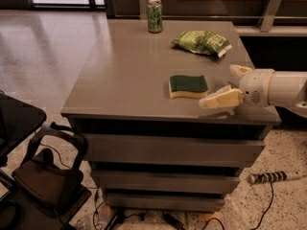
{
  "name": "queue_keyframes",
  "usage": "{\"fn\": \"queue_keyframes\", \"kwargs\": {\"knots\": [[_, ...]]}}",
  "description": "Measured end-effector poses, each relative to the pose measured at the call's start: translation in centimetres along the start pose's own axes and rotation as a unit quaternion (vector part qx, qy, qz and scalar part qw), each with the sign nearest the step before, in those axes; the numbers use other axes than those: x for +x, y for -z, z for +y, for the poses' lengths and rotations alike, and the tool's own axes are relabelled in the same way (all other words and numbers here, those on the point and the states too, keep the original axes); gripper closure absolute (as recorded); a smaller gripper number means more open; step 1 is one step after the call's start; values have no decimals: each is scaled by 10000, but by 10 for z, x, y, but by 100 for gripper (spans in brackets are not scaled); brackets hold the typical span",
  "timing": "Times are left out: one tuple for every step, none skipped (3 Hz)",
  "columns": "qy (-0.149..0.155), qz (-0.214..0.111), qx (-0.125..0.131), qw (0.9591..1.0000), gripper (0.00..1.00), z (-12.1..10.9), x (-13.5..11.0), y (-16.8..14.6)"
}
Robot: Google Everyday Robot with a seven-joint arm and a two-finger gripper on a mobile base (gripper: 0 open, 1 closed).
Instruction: Pick sponge
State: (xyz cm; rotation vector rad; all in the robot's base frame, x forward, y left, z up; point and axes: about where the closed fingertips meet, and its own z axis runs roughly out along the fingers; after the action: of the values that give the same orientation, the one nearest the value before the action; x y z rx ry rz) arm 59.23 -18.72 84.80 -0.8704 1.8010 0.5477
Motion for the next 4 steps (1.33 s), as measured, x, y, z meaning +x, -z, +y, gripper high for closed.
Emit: {"fn": "queue_keyframes", "kwargs": {"knots": [[-88, -100, 163, 9998, 0, -5, 18, -9], [-36, -206, 190, 9996, 0, -8, 20, -19], [216, -257, 163, 9993, 0, -7, 5, -25], [438, -231, 70, 9987, 0, -3, -9, -33]]}}
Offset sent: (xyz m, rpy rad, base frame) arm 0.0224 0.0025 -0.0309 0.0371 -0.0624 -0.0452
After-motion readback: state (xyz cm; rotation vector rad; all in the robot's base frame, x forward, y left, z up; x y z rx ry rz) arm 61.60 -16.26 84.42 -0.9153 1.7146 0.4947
